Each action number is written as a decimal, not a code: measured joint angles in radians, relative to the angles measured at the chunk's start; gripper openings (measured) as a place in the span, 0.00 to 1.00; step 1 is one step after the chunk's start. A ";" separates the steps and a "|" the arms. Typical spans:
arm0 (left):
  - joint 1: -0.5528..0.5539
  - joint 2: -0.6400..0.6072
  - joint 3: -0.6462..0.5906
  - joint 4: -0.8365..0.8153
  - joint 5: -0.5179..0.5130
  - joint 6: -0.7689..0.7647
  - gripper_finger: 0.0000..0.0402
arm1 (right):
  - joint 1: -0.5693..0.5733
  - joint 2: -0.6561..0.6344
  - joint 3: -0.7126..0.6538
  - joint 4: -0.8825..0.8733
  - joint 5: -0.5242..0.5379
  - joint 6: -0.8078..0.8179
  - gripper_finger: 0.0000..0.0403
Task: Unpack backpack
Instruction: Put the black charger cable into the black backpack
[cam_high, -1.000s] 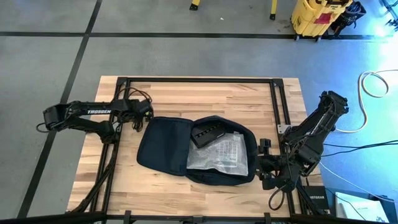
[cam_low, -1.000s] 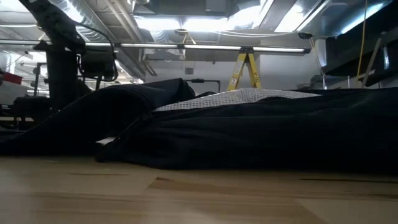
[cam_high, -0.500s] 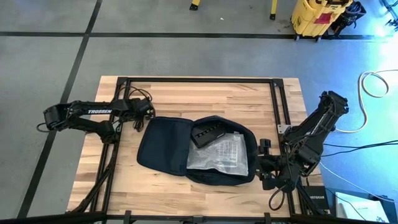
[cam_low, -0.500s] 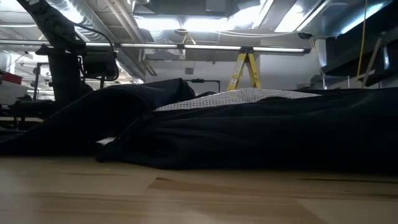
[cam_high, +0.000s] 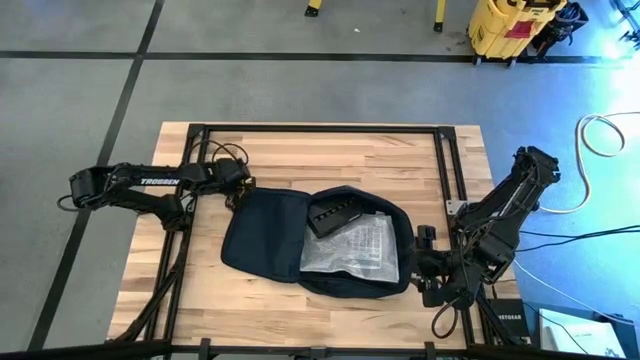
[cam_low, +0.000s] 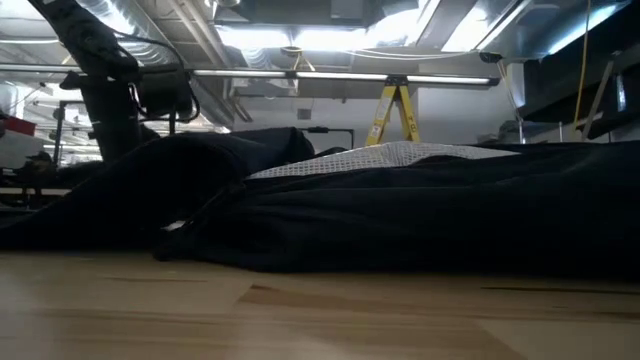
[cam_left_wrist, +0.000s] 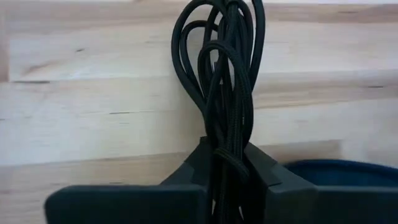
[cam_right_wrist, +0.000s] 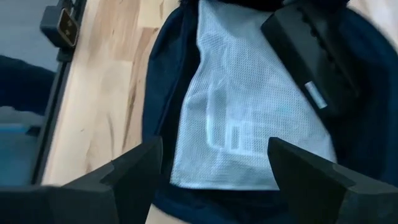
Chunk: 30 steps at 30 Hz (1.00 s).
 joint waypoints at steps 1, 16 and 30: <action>-0.009 -0.005 0.008 -0.001 0.004 0.007 0.05 | 0.001 0.000 0.000 -0.001 -0.010 0.001 0.68; -0.250 -0.171 0.279 0.028 -0.032 0.240 0.05 | 0.001 0.000 0.000 -0.003 -0.055 0.011 0.68; -0.568 0.312 0.613 0.383 0.036 0.652 0.05 | 0.001 0.000 0.000 0.005 -0.004 0.019 0.68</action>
